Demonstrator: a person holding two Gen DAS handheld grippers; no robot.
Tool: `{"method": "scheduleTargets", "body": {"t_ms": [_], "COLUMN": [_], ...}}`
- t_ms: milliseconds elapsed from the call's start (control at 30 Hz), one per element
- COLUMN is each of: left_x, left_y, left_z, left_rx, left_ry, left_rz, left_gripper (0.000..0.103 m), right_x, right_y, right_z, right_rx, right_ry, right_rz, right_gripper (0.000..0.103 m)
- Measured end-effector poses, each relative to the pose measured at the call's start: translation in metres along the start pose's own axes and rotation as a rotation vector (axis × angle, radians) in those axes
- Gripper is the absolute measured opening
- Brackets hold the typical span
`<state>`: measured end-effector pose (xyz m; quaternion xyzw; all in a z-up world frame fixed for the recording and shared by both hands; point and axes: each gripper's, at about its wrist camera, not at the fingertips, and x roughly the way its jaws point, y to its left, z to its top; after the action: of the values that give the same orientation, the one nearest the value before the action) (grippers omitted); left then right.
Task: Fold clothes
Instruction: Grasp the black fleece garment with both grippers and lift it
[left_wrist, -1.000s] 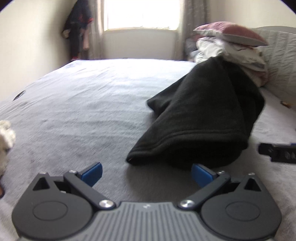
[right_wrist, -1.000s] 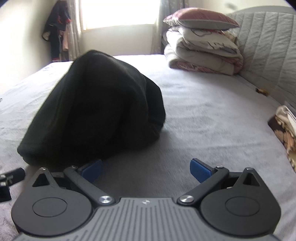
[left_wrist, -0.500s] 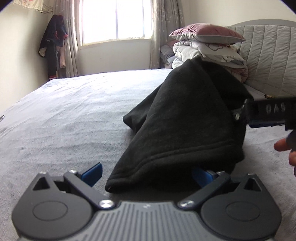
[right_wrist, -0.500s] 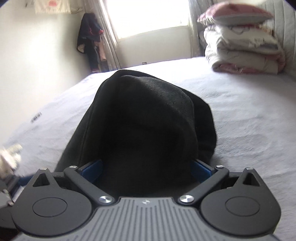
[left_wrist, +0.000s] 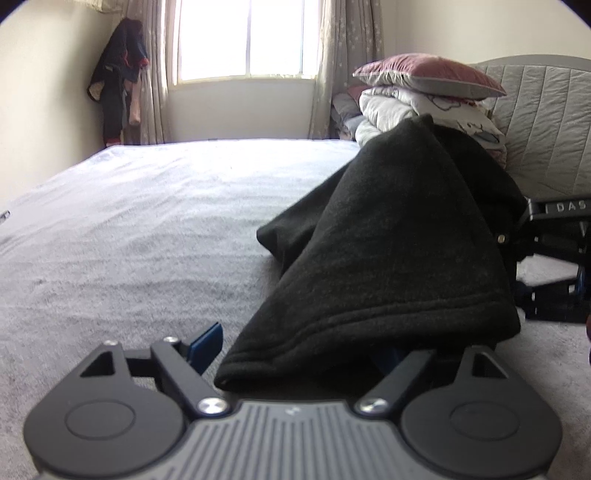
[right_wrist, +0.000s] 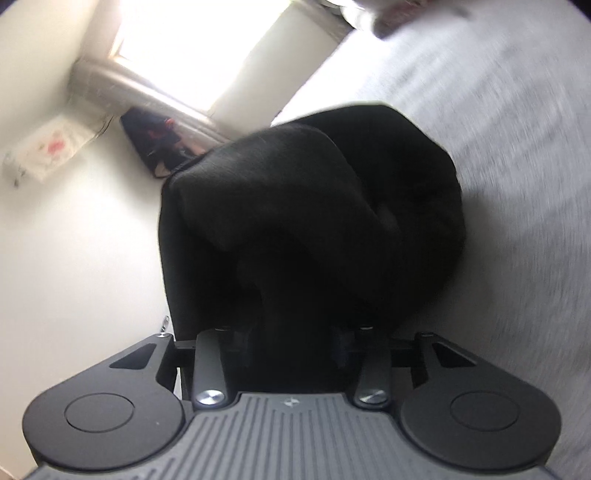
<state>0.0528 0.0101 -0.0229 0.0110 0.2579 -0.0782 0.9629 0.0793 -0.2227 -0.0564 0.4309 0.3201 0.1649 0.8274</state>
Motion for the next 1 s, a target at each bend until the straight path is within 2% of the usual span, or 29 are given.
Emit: {"method": "scheduleTargets", "body": {"t_ms": [100, 167, 267, 300, 400, 433, 467, 500, 533, 567, 600, 700, 833, 1000], "left_x": [-0.001, 0.001, 0.007, 0.008, 0.011, 0.012, 0.012, 0.012, 0.013, 0.013, 0.013, 0.009, 0.004, 0.000], "left_y": [0.000, 0.001, 0.002, 0.004, 0.008, 0.010, 0.011, 0.013, 0.014, 0.015, 0.016, 0.018, 0.020, 0.022], "left_z": [-0.001, -0.002, -0.002, -0.003, -0.007, -0.008, -0.009, -0.010, -0.010, -0.011, -0.010, -0.006, 0.000, 0.005], "left_rx": [0.001, 0.000, -0.013, -0.022, -0.050, -0.069, -0.090, -0.110, -0.127, -0.143, -0.150, -0.153, -0.130, -0.135], "left_ry": [-0.027, -0.031, -0.006, -0.005, -0.013, -0.014, -0.014, -0.015, -0.011, -0.005, -0.001, -0.009, -0.016, -0.009], "left_rz": [0.013, 0.026, 0.019, 0.015, 0.013, 0.010, 0.008, 0.006, 0.011, 0.017, 0.014, 0.002, -0.012, -0.030], "left_gripper": [0.085, 0.085, 0.086, 0.087, 0.089, 0.092, 0.097, 0.099, 0.100, 0.100, 0.100, 0.100, 0.100, 0.097], "right_x": [-0.002, -0.006, -0.010, -0.011, -0.006, -0.006, -0.006, -0.007, -0.005, -0.003, -0.002, -0.014, -0.037, -0.085], "right_y": [0.006, 0.018, 0.032, 0.038, 0.047, 0.048, 0.049, 0.049, 0.049, 0.050, 0.051, 0.068, 0.098, 0.121], "right_z": [-0.011, -0.019, -0.024, -0.025, -0.027, -0.028, -0.028, -0.029, -0.028, -0.027, -0.027, -0.028, -0.033, -0.029], "right_rx": [0.021, -0.020, -0.063, -0.081, -0.120, -0.112, -0.092, -0.070, -0.044, -0.022, -0.002, -0.027, -0.126, -0.208], "right_ry": [-0.019, -0.017, -0.021, -0.017, 0.027, 0.029, 0.029, 0.030, 0.042, 0.058, 0.062, 0.031, -0.018, -0.111], "right_rz": [-0.021, -0.044, -0.073, -0.095, -0.181, -0.178, -0.168, -0.159, -0.160, -0.168, -0.185, -0.222, -0.295, -0.366], "right_gripper": [0.054, 0.057, 0.080, 0.084, 0.084, 0.084, 0.079, 0.063, 0.051, 0.031, 0.025, 0.016, 0.014, 0.013]}}
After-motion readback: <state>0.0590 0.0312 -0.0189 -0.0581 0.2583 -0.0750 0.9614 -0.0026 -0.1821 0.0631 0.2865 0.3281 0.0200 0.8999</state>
